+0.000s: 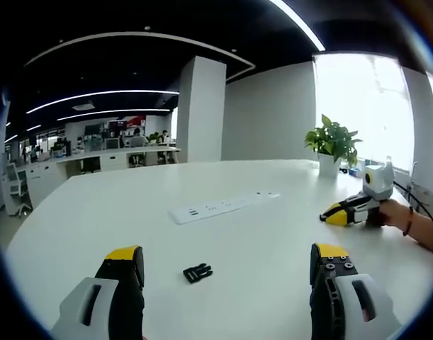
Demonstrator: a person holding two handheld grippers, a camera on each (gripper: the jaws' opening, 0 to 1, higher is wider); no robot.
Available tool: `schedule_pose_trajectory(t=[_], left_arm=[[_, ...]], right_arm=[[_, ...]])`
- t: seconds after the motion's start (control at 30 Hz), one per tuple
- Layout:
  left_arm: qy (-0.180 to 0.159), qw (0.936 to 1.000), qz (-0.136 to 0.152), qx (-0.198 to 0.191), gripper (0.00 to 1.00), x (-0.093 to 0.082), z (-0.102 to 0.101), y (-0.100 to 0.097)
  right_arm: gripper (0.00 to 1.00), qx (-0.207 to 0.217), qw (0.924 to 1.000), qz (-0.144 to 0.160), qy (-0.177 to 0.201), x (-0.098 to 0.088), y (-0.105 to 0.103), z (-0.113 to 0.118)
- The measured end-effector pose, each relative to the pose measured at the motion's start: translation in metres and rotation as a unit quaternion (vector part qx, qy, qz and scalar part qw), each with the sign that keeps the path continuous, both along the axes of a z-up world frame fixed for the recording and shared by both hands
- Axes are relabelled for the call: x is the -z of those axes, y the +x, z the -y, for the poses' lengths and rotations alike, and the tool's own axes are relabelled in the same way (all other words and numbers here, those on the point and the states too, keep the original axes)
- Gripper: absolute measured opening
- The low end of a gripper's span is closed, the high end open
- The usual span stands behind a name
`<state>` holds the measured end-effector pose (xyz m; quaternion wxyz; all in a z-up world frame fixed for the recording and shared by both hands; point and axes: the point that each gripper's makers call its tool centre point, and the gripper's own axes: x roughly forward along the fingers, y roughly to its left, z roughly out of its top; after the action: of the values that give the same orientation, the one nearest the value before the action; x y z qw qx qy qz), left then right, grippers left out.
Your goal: Snap the two parts of the plastic buckle together until the buckle closes and remains connected.
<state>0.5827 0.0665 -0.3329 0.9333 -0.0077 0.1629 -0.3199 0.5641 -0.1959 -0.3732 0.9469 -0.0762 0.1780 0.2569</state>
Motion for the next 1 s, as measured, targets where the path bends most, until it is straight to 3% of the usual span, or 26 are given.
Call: schedule_pose_trajectory(t=[0.4,0.53,1.0], left_arm=[[0.004,1.0000,-0.007,-0.005,1.00,0.010,-0.004,0.005],[0.006,0.9999,-0.009,-0.005,1.00,0.012,-0.003,0.006],[0.014,0.9997,-0.018,-0.005,1.00,0.021,-0.006,0.009]], right_arm=[[0.12,-0.004,0.9996,0.018,0.020,-0.017,0.000,-0.004],[0.12,-0.005,0.9997,0.022,-0.003,-0.019,-0.002,-0.001],[0.12,-0.012,0.9994,0.034,0.000,-0.028,-0.004,-0.004]])
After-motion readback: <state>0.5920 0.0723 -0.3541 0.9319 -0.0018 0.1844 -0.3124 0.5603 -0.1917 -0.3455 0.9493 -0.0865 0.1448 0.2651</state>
